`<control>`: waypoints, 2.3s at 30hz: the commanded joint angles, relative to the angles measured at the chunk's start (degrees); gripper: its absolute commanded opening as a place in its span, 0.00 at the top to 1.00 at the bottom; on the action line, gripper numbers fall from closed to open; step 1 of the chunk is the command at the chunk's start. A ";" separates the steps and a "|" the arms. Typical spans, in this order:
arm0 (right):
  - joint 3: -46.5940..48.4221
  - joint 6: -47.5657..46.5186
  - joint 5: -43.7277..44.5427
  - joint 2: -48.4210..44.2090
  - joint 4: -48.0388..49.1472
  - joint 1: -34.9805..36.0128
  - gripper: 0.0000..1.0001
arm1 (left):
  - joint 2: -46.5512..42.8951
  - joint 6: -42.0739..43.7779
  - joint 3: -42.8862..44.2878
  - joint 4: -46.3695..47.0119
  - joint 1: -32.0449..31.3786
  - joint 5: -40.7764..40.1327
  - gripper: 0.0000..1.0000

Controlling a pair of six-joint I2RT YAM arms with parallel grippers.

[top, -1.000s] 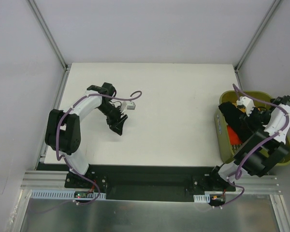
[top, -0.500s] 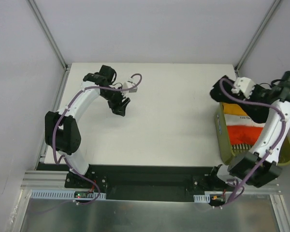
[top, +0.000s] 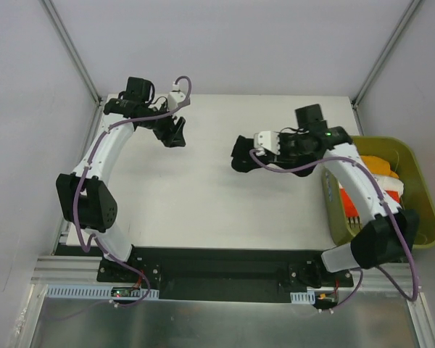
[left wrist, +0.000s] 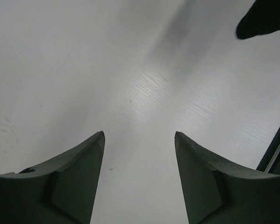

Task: Roll the t-shirts
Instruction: Roll the T-shirt to the center of the board.

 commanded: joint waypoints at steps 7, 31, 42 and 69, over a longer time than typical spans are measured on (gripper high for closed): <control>-7.47 13.25 13.93 14.82 30.10 16.49 0.99 | -13.18 6.69 -18.14 10.83 -2.96 2.38 0.34; -30.61 23.01 19.92 10.43 40.42 27.74 0.99 | -11.73 1.94 -49.62 50.30 -23.71 1.58 0.20; -33.16 25.91 18.95 8.59 41.29 27.83 0.99 | 1.28 5.47 -46.81 51.01 -26.25 -0.52 0.28; -26.32 28.89 23.69 -18.64 8.28 20.99 0.04 | -2.92 3.79 -43.47 32.47 -27.92 11.16 1.00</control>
